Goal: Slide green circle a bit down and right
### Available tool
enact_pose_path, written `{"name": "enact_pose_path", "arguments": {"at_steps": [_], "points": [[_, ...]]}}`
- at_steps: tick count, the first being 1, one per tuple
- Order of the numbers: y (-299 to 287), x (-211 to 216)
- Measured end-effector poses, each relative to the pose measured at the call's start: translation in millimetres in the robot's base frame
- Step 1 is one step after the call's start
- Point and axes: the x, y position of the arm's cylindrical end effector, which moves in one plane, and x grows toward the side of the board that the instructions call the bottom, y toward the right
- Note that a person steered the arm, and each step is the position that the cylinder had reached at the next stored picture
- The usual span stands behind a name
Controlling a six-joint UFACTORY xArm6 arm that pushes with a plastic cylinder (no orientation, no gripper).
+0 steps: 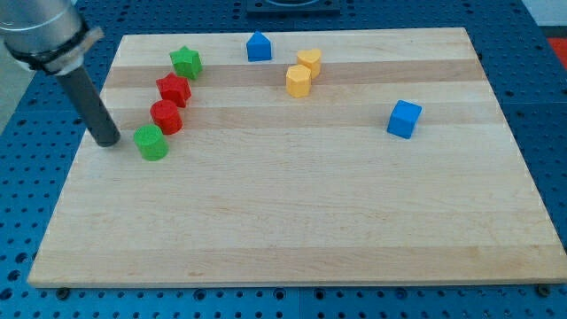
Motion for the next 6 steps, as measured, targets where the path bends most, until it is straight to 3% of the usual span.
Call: {"name": "enact_pose_path", "arguments": {"at_steps": [1,2,4,5,6], "points": [[5,39],[29,36],[-13,0],[21,-4],[34,26]]}}
